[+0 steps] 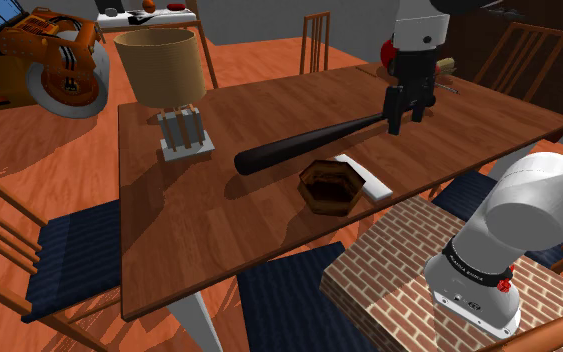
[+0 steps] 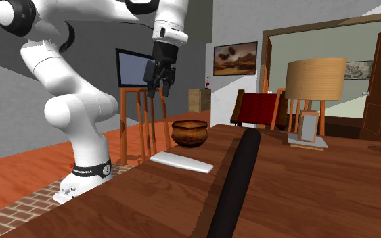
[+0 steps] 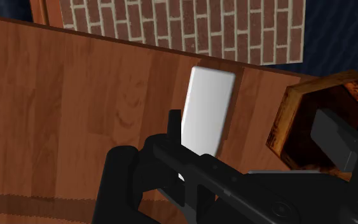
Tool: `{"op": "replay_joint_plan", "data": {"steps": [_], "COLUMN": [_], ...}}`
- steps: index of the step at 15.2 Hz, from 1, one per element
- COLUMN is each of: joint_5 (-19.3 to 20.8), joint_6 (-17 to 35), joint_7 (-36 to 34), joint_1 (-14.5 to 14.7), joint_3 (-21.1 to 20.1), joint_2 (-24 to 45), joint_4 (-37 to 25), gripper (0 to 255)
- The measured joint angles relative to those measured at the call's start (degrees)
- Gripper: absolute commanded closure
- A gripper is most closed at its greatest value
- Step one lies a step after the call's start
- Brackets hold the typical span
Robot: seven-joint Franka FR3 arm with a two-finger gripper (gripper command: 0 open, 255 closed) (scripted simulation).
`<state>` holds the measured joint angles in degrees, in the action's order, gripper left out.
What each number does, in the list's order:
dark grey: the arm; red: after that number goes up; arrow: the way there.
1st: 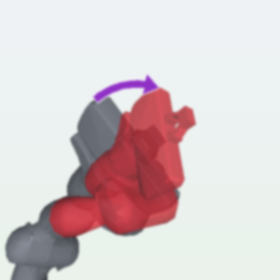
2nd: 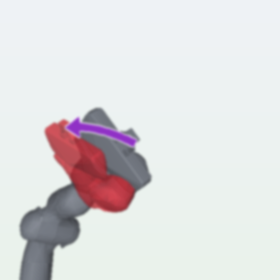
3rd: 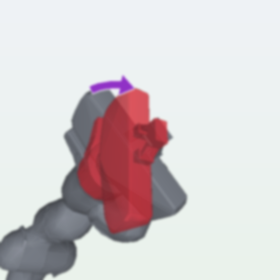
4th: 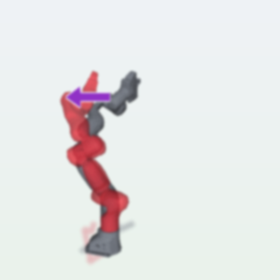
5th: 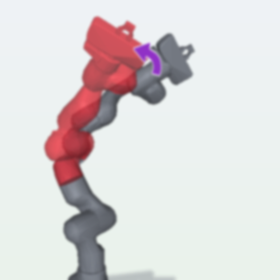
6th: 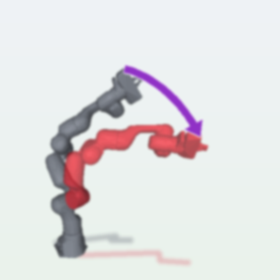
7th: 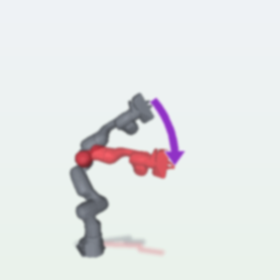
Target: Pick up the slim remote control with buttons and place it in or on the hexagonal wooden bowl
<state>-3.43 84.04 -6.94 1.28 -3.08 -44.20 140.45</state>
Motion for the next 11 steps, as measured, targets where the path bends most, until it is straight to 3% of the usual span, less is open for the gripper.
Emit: {"op": "replay_joint_plan", "data": {"steps": [4,11], "joint_5": [-0.05,-0.34], "joint_6": [5.20,24.74], "joint_7": [-0.94,-4.36], "joint_1": [-0.53,-2.33], "joint_3": [-0.29,-1.63], "joint_2": [-0.39,3.38], "joint_4": [4.05,14.33], "gripper": [0,0]}}
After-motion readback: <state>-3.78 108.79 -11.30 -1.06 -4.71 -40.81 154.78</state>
